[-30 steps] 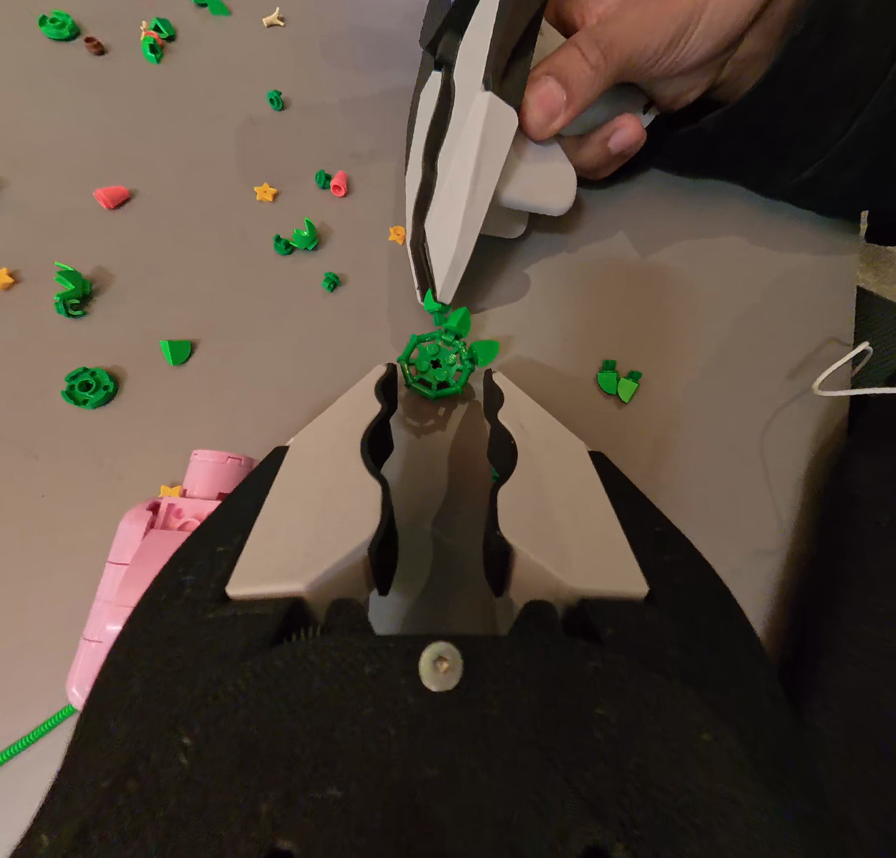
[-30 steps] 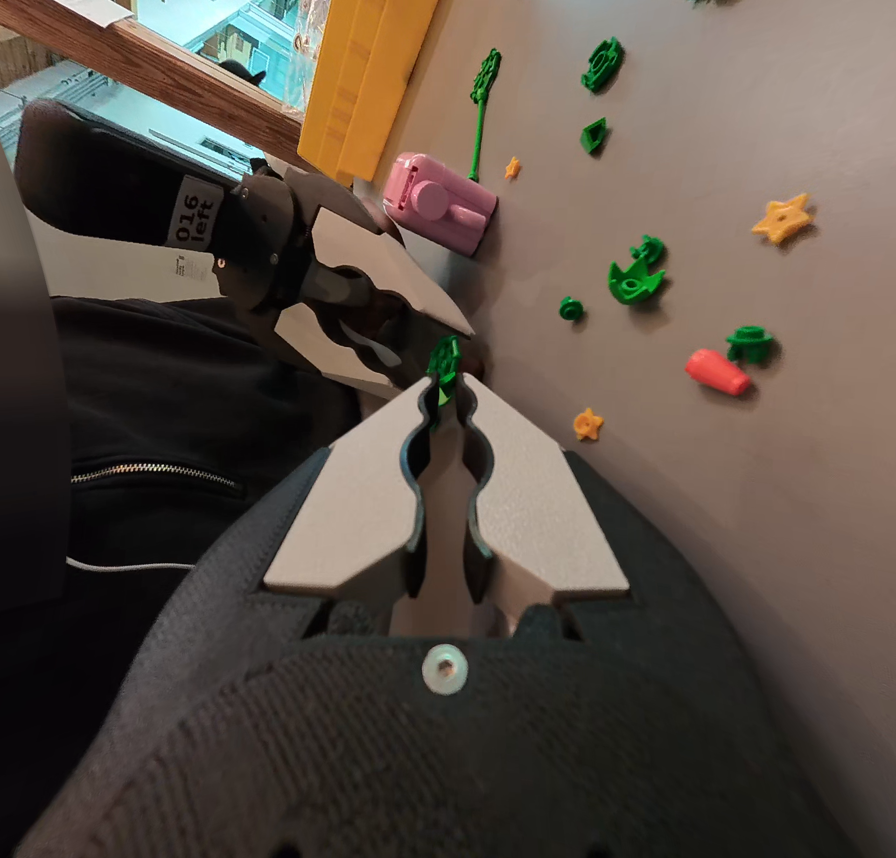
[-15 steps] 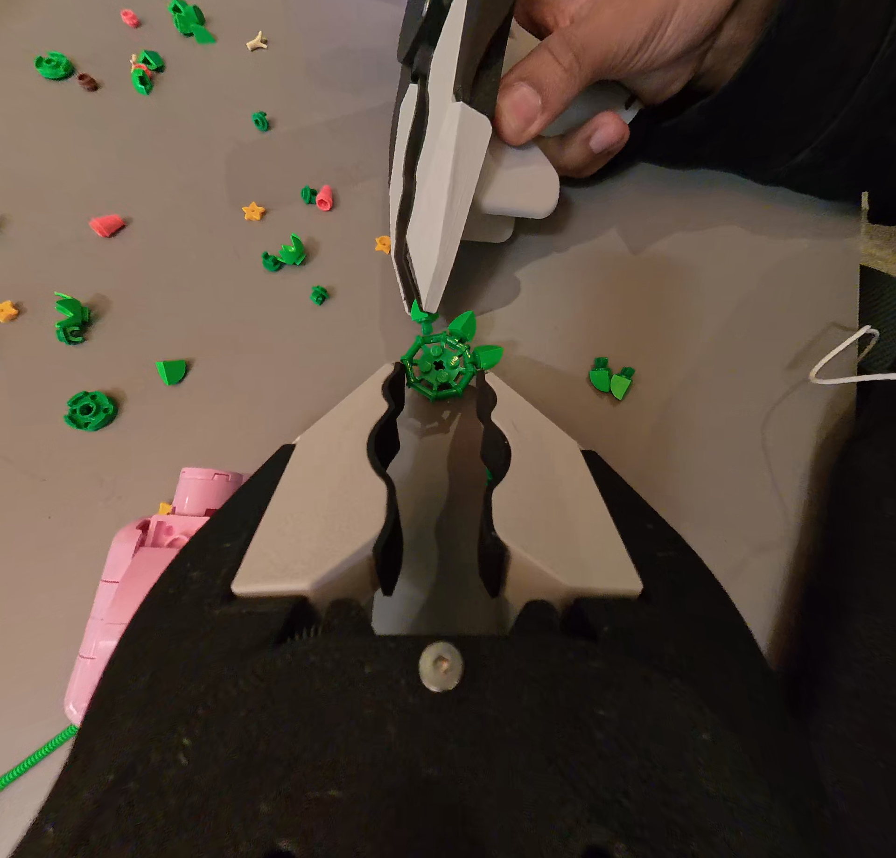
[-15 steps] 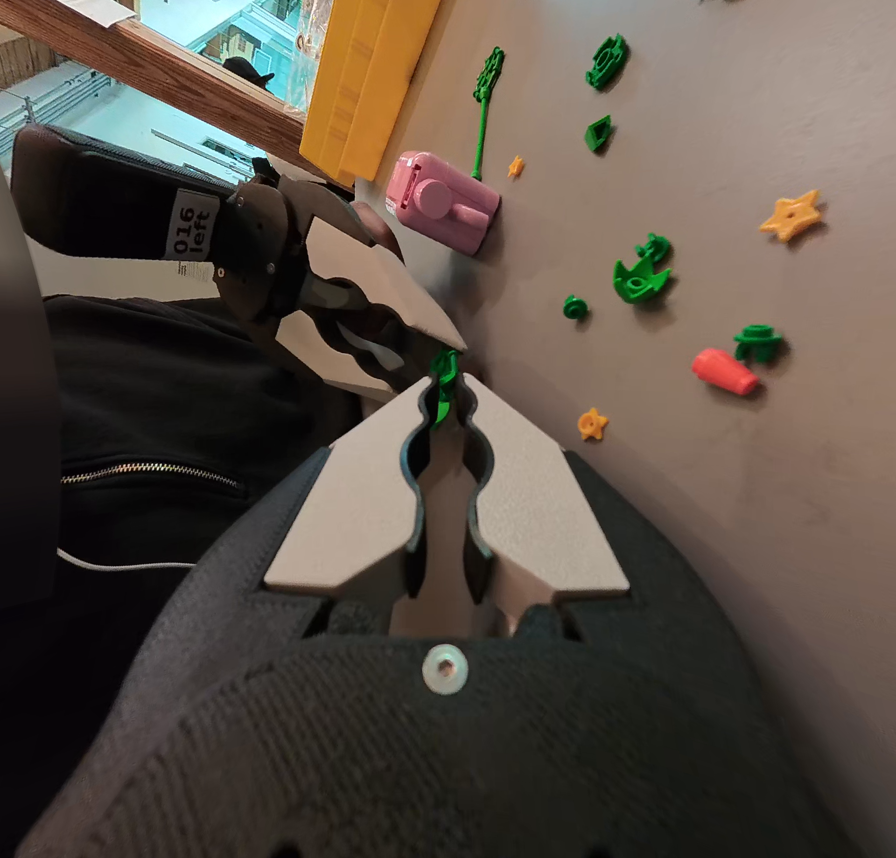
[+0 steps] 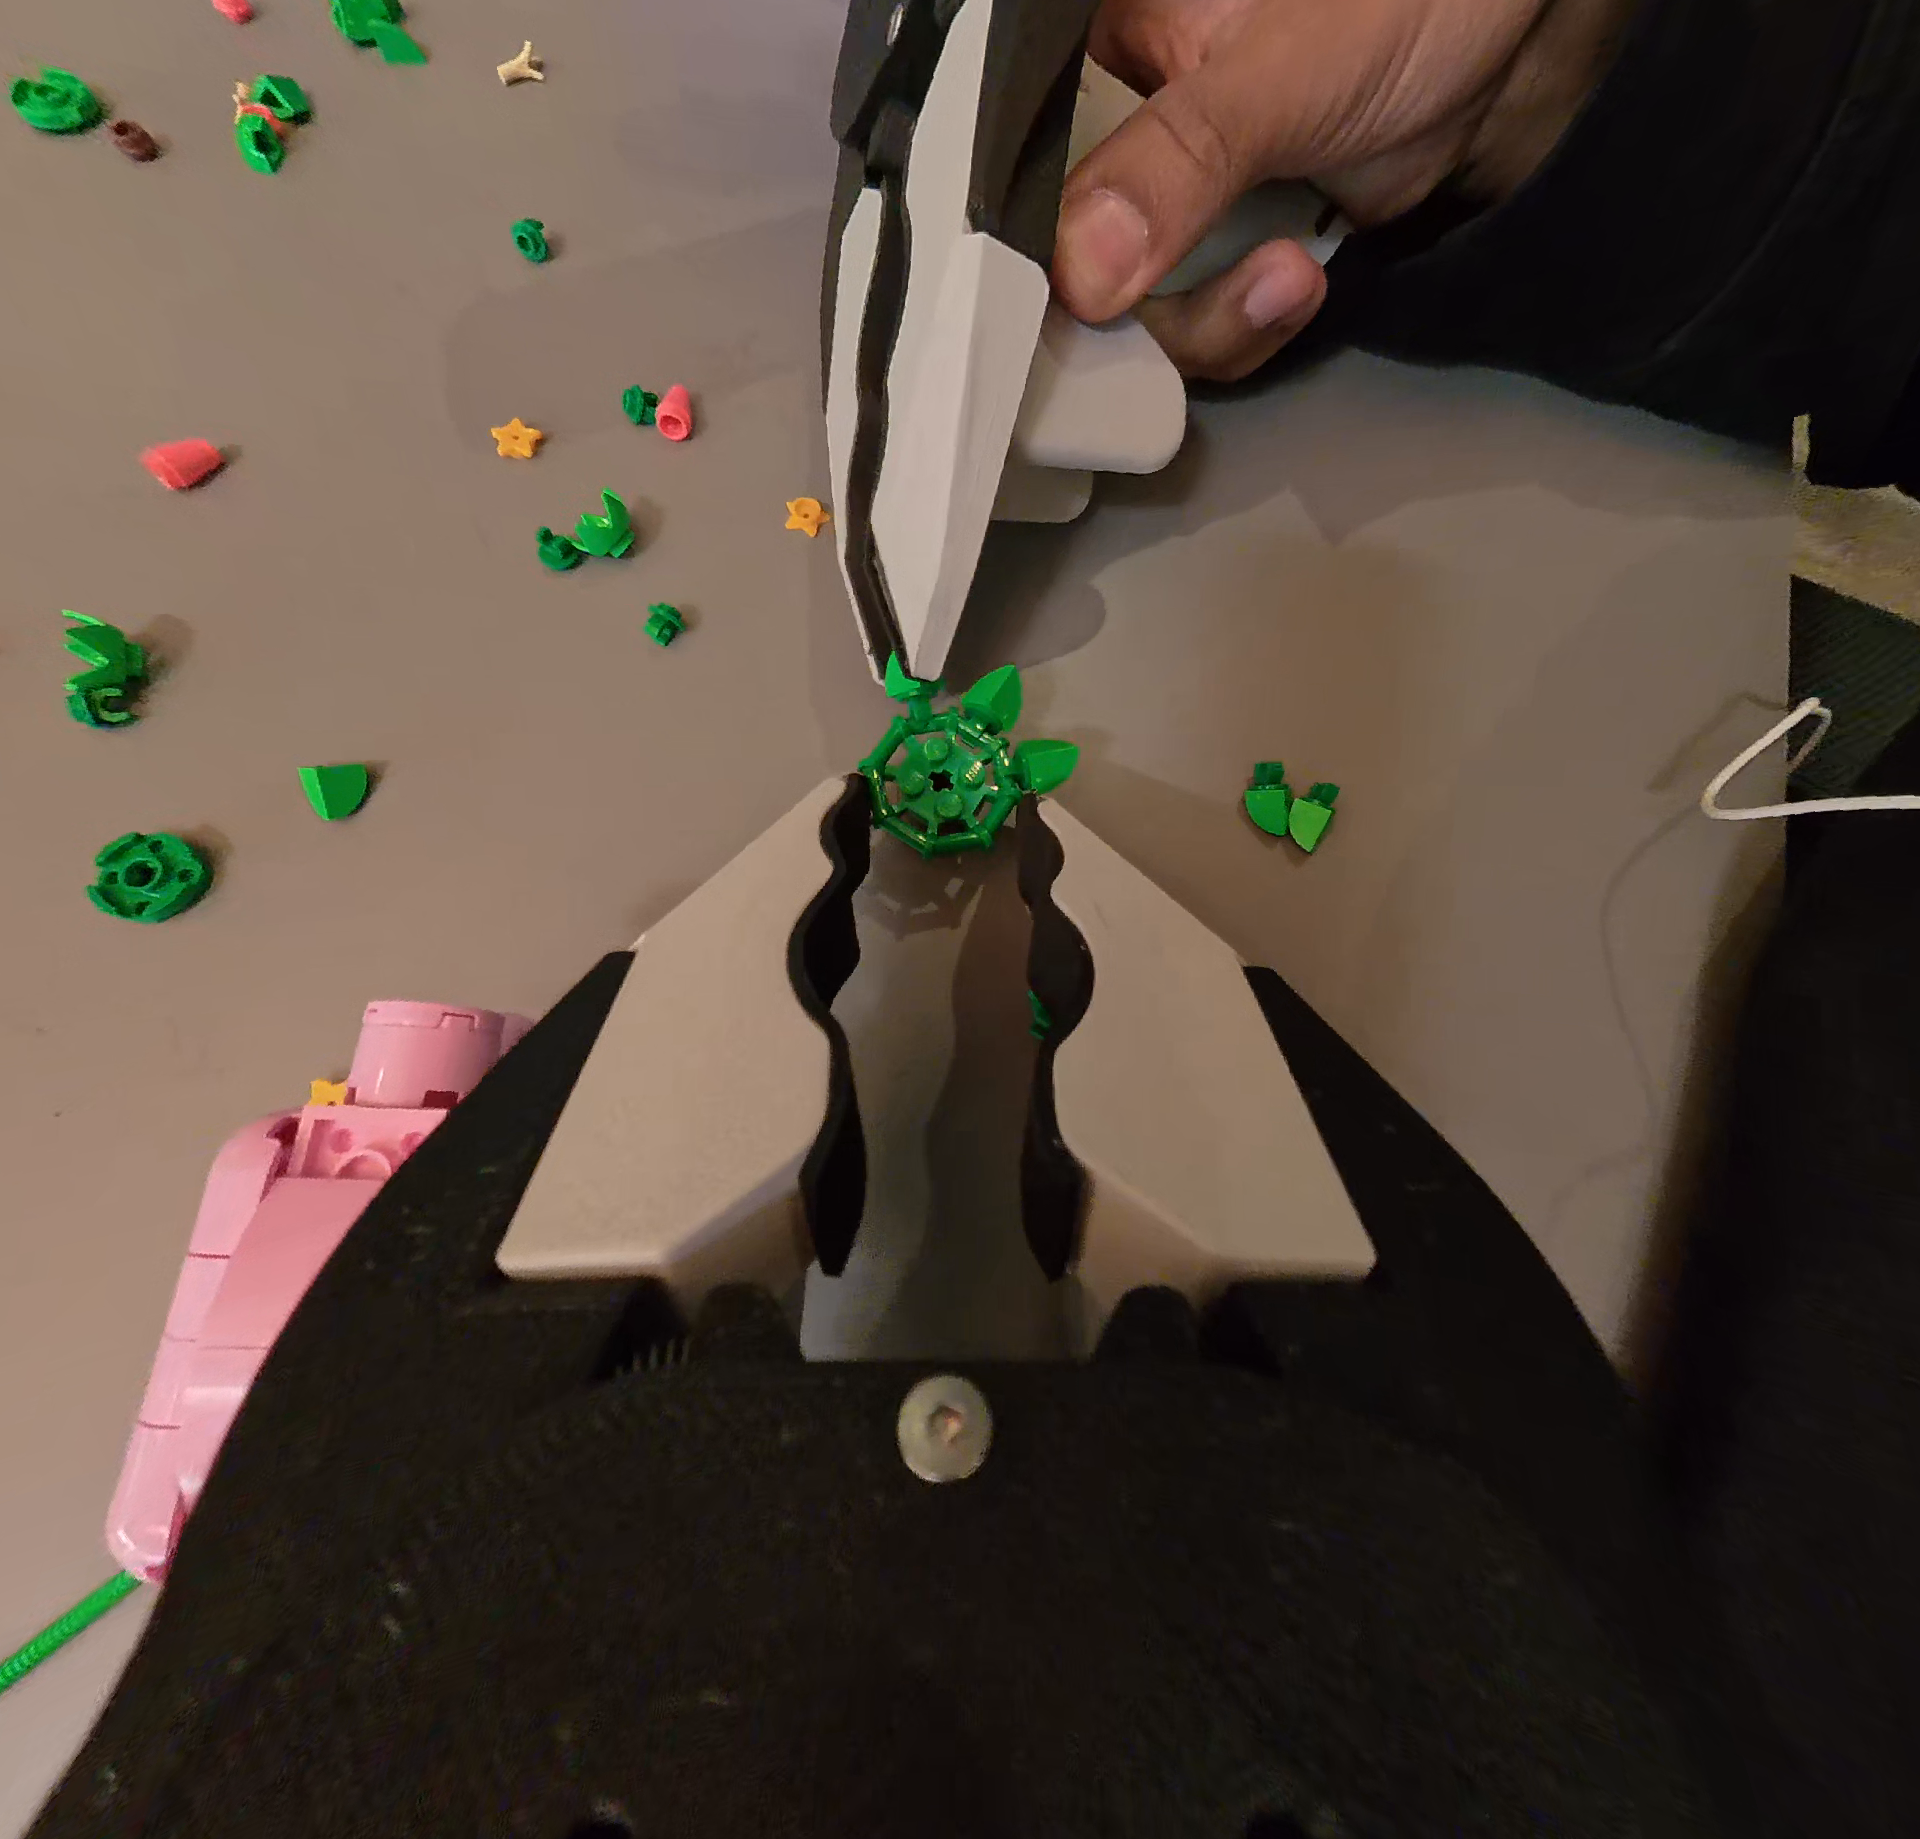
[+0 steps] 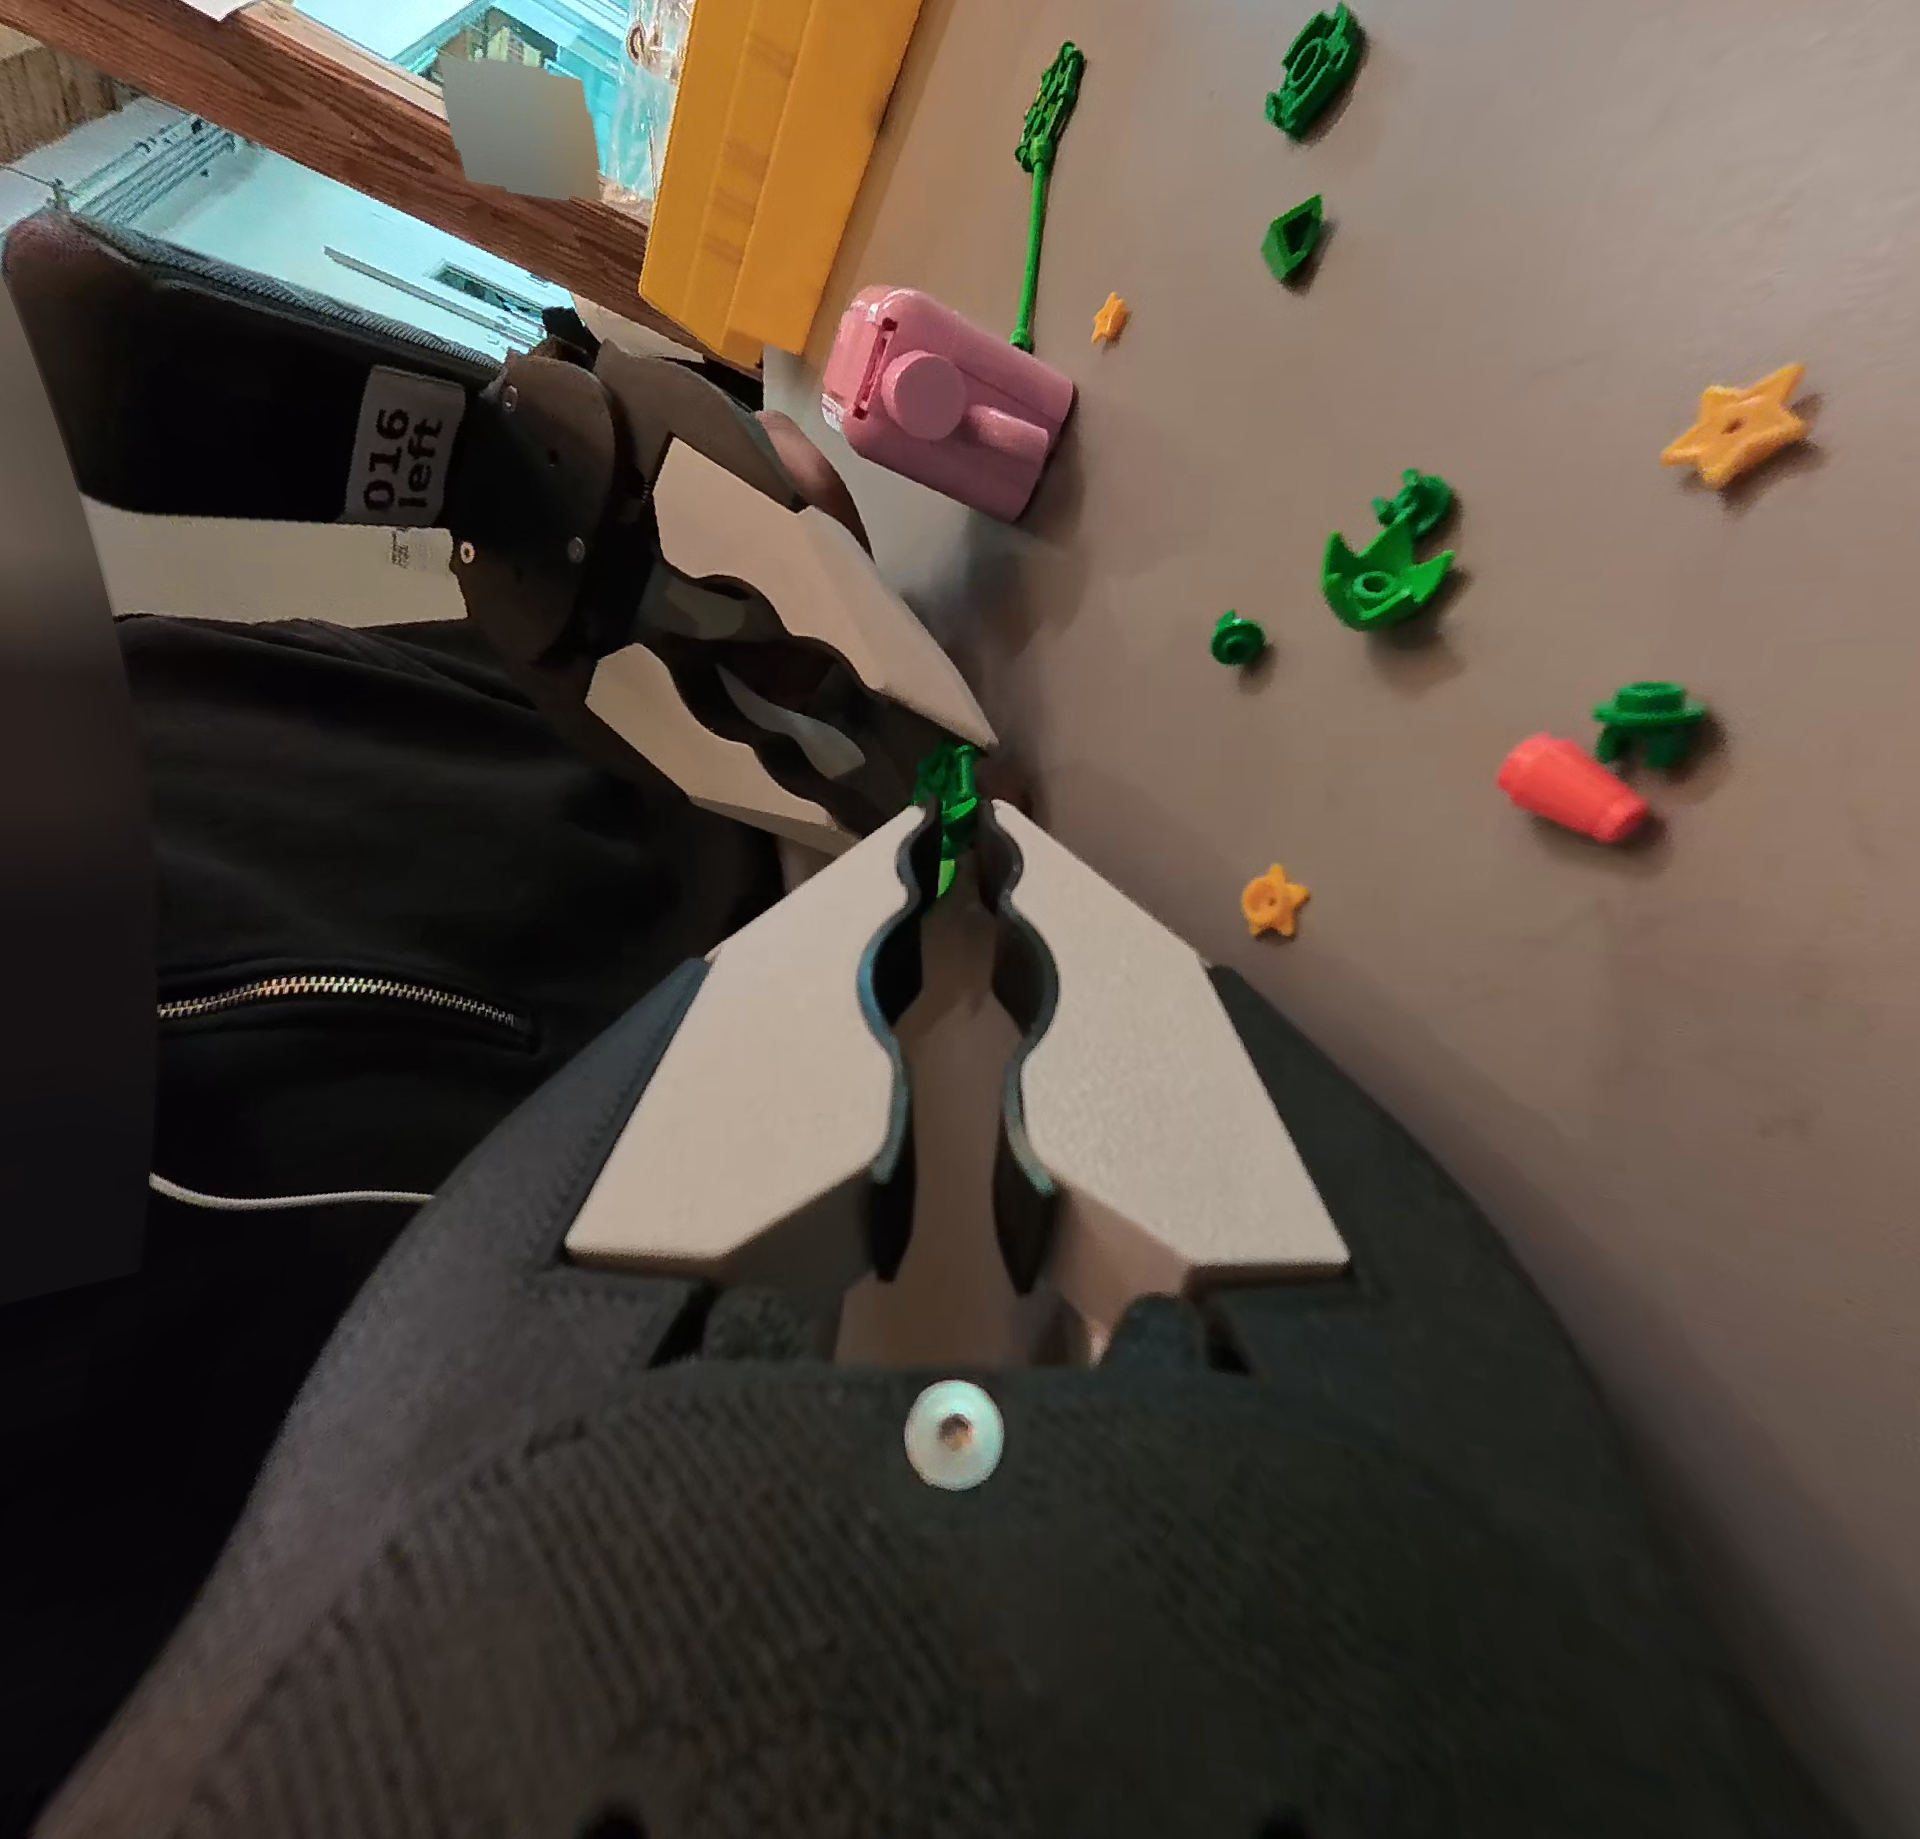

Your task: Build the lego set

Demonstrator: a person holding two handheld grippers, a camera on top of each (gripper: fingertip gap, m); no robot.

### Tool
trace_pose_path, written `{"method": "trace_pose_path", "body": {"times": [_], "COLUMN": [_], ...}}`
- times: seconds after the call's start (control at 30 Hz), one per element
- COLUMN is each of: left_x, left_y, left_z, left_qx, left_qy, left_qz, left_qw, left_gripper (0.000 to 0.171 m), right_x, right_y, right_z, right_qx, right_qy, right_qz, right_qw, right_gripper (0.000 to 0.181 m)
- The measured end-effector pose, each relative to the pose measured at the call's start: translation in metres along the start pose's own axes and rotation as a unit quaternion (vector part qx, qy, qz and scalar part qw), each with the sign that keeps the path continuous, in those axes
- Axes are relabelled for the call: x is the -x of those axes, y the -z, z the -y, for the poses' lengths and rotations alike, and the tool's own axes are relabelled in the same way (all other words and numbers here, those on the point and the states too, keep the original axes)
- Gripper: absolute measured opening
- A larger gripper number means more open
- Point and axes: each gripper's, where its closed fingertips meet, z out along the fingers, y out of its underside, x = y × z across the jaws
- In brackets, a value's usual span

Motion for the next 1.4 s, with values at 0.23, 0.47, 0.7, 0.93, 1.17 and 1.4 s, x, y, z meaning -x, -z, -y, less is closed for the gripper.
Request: {"method": "trace_pose_path", "body": {"times": [0.23,0.47,0.7,0.93,1.17,1.4], "left_x": [-0.0011,-0.0021,-0.0036,-0.0056,-0.0081,-0.0087], "left_y": [0.0001,0.0005,0.0011,0.0017,0.0021,0.0017], "left_z": [-0.0004,-0.0004,-0.0002,-0.0004,-0.0007,-0.0010], "left_qx": [0.001,0.002,0.002,0.003,0.004,0.006], "left_qy": [0.002,0.003,0.004,0.002,0.002,0.003], "left_qz": [-0.001,-0.002,-0.004,-0.003,-0.005,-0.003], "left_qw": [1.000,1.000,1.000,1.000,1.000,1.000], "left_gripper": [0.025,0.024,0.024,0.023,0.023,0.021], "right_x": [0.0000,0.0000,0.0000,0.0002,0.0006,0.0005], "right_y": [-0.0006,-0.0012,-0.0015,-0.0021,-0.0024,-0.0030], "right_z": [-0.0009,-0.0015,-0.0020,-0.0021,-0.0031,-0.0032], "right_qx": [0.007,0.022,0.041,0.051,0.053,0.062], "right_qy": [-0.008,-0.017,-0.020,-0.017,-0.013,-0.021], "right_qz": [0.008,0.019,0.031,0.035,0.034,0.041], "right_qw": [1.000,0.999,0.998,0.998,0.998,0.997], "right_gripper": [0.005,0.005,0.005,0.005,0.005,0.004]}}
